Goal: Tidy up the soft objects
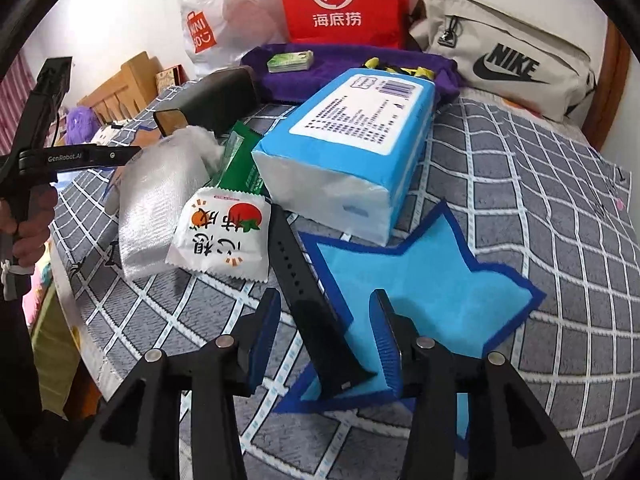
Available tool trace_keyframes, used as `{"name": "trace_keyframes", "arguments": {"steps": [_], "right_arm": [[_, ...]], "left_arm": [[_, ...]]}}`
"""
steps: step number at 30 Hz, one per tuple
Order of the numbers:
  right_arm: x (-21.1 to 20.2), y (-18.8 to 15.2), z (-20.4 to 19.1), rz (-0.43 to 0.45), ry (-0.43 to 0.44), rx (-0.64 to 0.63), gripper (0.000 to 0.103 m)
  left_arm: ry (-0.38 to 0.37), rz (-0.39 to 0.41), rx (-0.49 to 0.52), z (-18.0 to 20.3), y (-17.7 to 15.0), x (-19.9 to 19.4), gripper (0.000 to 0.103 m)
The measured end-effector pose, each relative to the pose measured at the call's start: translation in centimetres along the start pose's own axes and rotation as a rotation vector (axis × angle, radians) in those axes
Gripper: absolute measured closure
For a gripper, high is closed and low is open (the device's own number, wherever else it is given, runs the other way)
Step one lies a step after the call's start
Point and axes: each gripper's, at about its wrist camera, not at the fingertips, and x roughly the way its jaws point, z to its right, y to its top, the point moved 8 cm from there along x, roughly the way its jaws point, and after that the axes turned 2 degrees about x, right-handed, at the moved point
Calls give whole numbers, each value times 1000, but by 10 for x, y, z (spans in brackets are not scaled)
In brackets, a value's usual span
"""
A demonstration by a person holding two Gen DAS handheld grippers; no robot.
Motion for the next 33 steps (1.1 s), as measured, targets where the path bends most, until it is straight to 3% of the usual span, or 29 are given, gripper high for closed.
{"name": "trace_keyframes", "arguments": {"steps": [2,5,7,8,9,10,12,17,21,23,29,33], "right_arm": [[7,1,-5,-17,6,-22,57],[14,0,-16,-16,-52,-109,55],[16,2,-17,-12,-56,-113,59],[16,2,-18,-13,-45,-113,65],[17,3,-19,-10,-39,-119,76],[17,3,-20,-8,-42,-126,77],[16,2,-21,-4,-46,-142,79],[6,-1,-13,-10,5,-66,83],[-6,-6,-2,0,-21,-30,84],[-13,-7,4,7,-18,-8,101],[-19,-13,11,-2,-32,-2,100],[-11,-11,15,-13,-9,31,91]], "left_arm": [[1,-24,4,1,-1,8,59],[3,-38,22,6,-3,16,55],[-3,-30,31,9,-4,19,57],[-2,-27,34,9,-4,20,57],[-11,-27,39,11,-4,21,68],[-32,-33,44,14,-5,23,83],[-51,-32,55,19,-5,23,90],[-57,0,35,18,0,10,92],[-50,40,-14,10,9,-5,92],[-43,52,-19,8,11,-11,92],[-39,57,1,12,13,-17,92],[-39,45,2,15,9,-18,92]]}}
